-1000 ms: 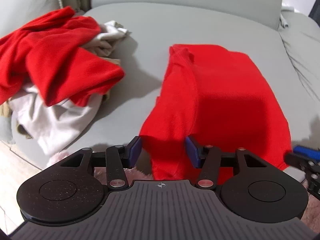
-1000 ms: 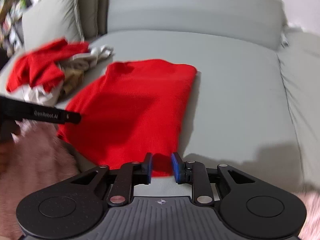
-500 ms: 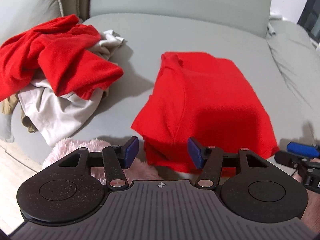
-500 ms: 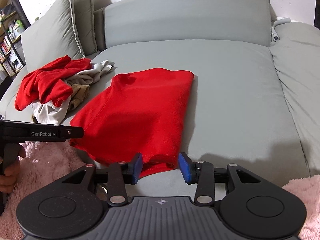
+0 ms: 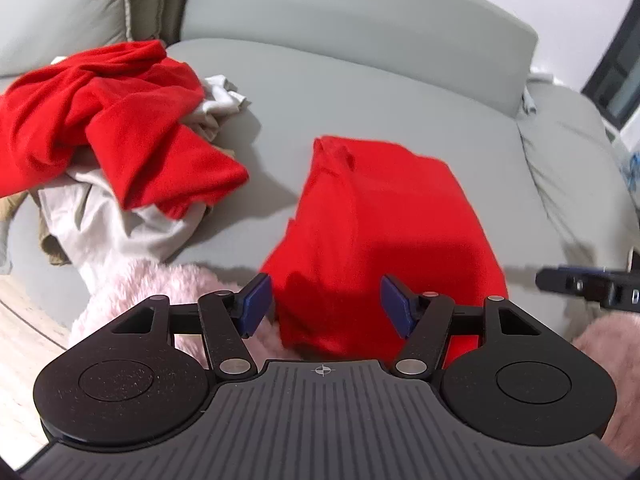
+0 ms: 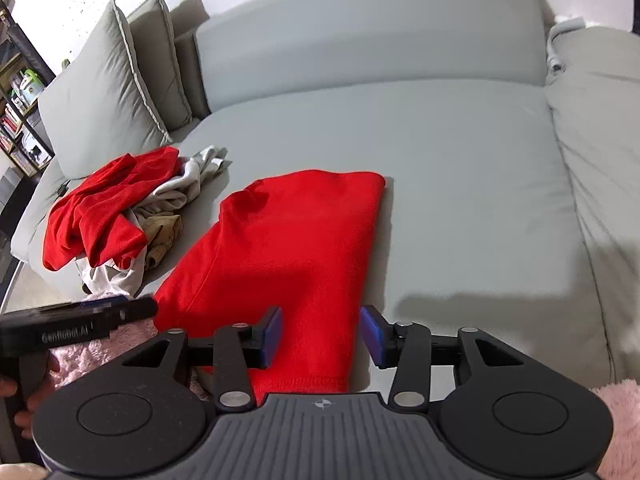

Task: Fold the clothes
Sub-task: 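Grasp the folded sweater's edge with both grippers, then lift the folded sweater with both grippers and carry it onto the sofa chaise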

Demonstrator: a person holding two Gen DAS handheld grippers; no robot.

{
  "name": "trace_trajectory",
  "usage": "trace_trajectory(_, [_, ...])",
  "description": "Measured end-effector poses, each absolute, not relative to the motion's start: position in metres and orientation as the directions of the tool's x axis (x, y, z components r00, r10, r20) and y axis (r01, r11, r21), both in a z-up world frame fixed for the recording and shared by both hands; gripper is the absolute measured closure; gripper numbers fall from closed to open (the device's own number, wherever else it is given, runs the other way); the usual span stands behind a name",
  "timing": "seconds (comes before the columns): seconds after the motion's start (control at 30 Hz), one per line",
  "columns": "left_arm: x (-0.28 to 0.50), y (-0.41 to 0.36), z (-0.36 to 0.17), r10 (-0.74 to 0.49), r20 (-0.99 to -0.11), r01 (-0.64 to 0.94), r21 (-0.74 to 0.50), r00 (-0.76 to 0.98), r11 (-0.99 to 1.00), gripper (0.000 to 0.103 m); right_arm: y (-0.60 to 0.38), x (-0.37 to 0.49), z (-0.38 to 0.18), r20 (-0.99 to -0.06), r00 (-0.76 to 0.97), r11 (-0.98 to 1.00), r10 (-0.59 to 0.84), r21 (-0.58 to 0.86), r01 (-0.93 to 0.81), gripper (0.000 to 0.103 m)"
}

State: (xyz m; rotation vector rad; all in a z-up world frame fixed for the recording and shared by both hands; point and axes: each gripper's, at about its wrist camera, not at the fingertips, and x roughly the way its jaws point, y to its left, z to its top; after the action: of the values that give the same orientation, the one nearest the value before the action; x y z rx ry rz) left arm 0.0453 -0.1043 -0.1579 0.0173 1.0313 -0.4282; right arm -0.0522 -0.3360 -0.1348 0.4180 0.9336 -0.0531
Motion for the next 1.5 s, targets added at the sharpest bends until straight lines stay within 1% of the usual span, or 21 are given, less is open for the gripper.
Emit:
trace_trajectory(0.03, [0.056,-0.105,-0.159,-0.331,-0.837,0.342,-0.185,0.436,0.921,0.037,-0.339,-0.048,-0.138,-0.793,0.591,0.915,0.146,0.335,0.224,0.054])
trace_trajectory(0.07, [0.066,-0.106,-0.162,-0.333,-0.840,0.342,-0.191,0.428,0.920,0.033,-0.342,-0.044,-0.141,-0.798,0.582,0.911,0.157,0.344,0.225,0.051])
trace_trajectory(0.17, [0.096,-0.108,-0.170,-0.347,-0.857,0.341,-0.218,0.382,0.914,0.027,-0.353,-0.031,-0.156,-0.806,0.557,0.875,0.198,0.402,0.271,0.049])
trace_trajectory(0.23, [0.119,-0.109,-0.182,-0.356,-0.881,0.331,-0.251,0.312,0.910,0.027,-0.363,-0.023,-0.169,-0.802,0.546,0.829,0.240,0.462,0.314,0.047])
trace_trajectory(0.4, [0.147,-0.111,-0.204,-0.338,-0.920,0.322,-0.265,0.198,0.909,0.027,-0.382,-0.012,-0.193,-0.779,0.528,0.734,0.338,0.569,0.370,0.040])
trace_trajectory(0.47, [0.156,-0.110,-0.217,-0.378,-0.921,0.326,-0.332,0.089,0.885,0.027,-0.389,-0.008,-0.202,-0.767,0.522,0.699,0.374,0.603,0.384,0.040])
trace_trajectory(0.67, [0.167,-0.099,-0.230,-0.462,-0.887,0.299,-0.442,-0.005,0.846,0.024,-0.411,0.000,-0.226,-0.710,0.516,0.578,0.479,0.698,0.424,0.039])
trace_trajectory(0.73, [0.172,-0.092,-0.231,-0.543,-0.838,0.274,-0.536,-0.054,0.799,0.024,-0.422,-0.003,-0.235,-0.660,0.529,0.501,0.532,0.750,0.432,0.039])
trace_trajectory(0.8, [0.174,-0.088,-0.233,-0.577,-0.813,0.260,-0.576,-0.081,0.775,0.023,-0.430,-0.006,-0.240,-0.623,0.538,0.447,0.567,0.782,0.435,0.039])
trace_trajectory(0.9, [0.174,-0.090,-0.237,-0.582,-0.806,0.279,-0.587,-0.112,0.760,0.021,-0.432,-0.006,-0.243,-0.594,0.536,0.428,0.600,0.805,0.412,0.039])
trace_trajectory(0.97, [0.175,-0.098,-0.240,-0.582,-0.802,0.304,-0.592,-0.132,0.747,0.013,-0.428,-0.001,-0.244,-0.583,0.523,0.438,0.622,0.813,0.385,0.040])
trace_trajectory(1.03, [0.175,-0.108,-0.243,-0.577,-0.803,0.332,-0.590,-0.150,0.736,0.008,-0.423,0.006,-0.244,-0.583,0.513,0.453,0.630,0.812,0.366,0.044])
trace_trajectory(1.1, [0.175,-0.120,-0.246,-0.566,-0.807,0.363,-0.584,-0.165,0.726,0.007,-0.420,0.011,-0.248,-0.588,0.510,0.462,0.628,0.809,0.364,0.059])
trace_trajectory(1.17, [0.175,-0.132,-0.248,-0.560,-0.812,0.371,-0.578,-0.167,0.727,0.007,-0.414,0.018,-0.254,-0.602,0.515,0.463,0.611,0.799,0.385,0.071])
trace_trajectory(1.2, [0.174,-0.134,-0.248,-0.553,-0.817,0.373,-0.569,-0.162,0.733,0.008,-0.411,0.019,-0.254,-0.609,0.518,0.464,0.601,0.793,0.394,0.074])
trace_trajectory(1.23, [0.171,-0.135,-0.248,-0.544,-0.825,0.381,-0.557,-0.154,0.738,0.014,-0.410,0.020,-0.254,-0.614,0.520,0.467,0.594,0.789,0.399,0.074])
trace_trajectory(1.27, [0.169,-0.136,-0.248,-0.530,-0.835,0.392,-0.540,-0.144,0.745,0.032,-0.410,0.019,-0.252,-0.621,0.519,0.479,0.587,0.783,0.396,0.075])
trace_trajectory(1.3, [0.163,-0.139,-0.240,-0.452,-0.888,0.439,-0.443,-0.091,0.782,0.042,-0.406,0.018,-0.246,-0.642,0.517,0.513,0.566,0.765,0.388,0.076])
trace_trajectory(1.37, [0.156,-0.138,-0.234,-0.419,-0.906,0.464,-0.395,-0.055,0.793,0.060,-0.395,0.020,-0.231,-0.695,0.505,0.602,0.512,0.710,0.366,0.077])
trace_trajectory(1.43, [0.142,-0.144,-0.221,-0.384,-0.923,0.475,-0.334,0.010,0.814,0.068,-0.381,0.024,-0.218,-0.753,0.491,0.695,0.439,0.631,0.345,0.077])
trace_trajectory(1.5, [0.126,-0.156,-0.212,-0.334,-0.939,0.512,-0.250,0.078,0.822,0.072,-0.367,0.028,-0.205,-0.800,0.476,0.772,0.364,0.546,0.326,0.080])
